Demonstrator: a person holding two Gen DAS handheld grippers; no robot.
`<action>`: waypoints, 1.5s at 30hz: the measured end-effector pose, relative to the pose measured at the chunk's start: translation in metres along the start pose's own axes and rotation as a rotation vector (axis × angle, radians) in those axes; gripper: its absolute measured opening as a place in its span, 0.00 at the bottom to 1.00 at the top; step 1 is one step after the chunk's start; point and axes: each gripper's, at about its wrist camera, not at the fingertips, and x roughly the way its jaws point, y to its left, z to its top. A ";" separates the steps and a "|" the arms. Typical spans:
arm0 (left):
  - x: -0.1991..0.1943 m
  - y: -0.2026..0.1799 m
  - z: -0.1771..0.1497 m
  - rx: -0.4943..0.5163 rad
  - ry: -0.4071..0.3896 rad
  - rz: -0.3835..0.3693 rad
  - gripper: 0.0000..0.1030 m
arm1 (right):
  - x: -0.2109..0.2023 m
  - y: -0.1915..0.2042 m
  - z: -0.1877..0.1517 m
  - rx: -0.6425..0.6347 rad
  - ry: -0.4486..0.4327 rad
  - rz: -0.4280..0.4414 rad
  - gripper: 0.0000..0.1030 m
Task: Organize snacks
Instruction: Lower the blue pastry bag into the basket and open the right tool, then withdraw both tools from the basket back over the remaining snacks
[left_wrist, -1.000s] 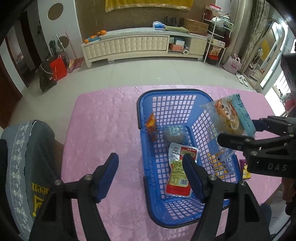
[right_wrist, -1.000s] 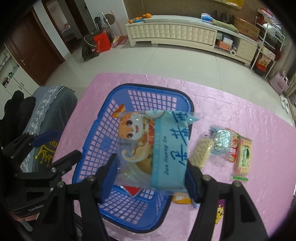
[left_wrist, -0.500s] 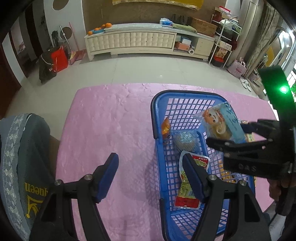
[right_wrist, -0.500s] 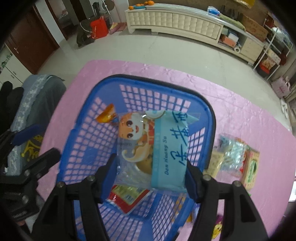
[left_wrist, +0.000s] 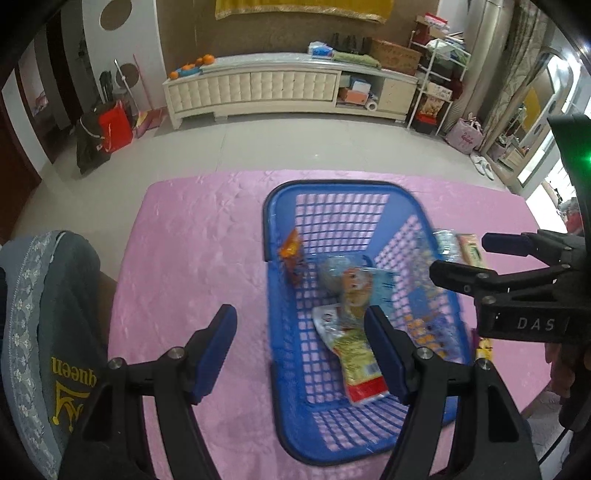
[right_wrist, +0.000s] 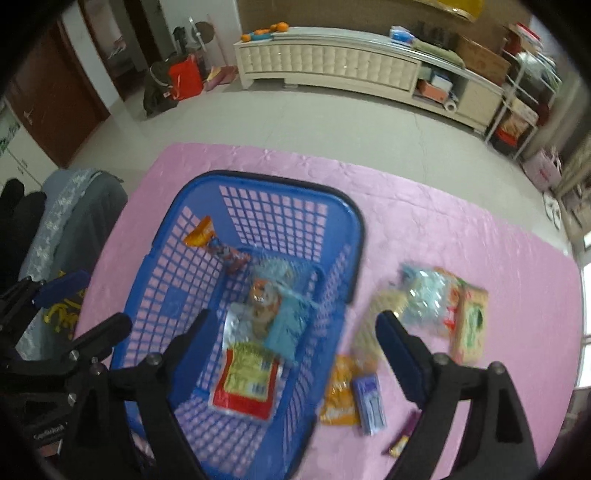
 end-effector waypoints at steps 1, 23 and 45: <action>-0.010 -0.005 -0.002 0.005 -0.008 -0.007 0.67 | -0.012 -0.005 -0.007 0.010 -0.009 -0.005 0.87; -0.119 -0.101 -0.052 0.074 -0.109 -0.083 0.76 | -0.142 -0.053 -0.116 0.092 -0.143 0.008 0.87; -0.072 -0.215 -0.051 0.142 -0.005 -0.077 0.76 | -0.143 -0.154 -0.156 0.129 -0.161 -0.051 0.87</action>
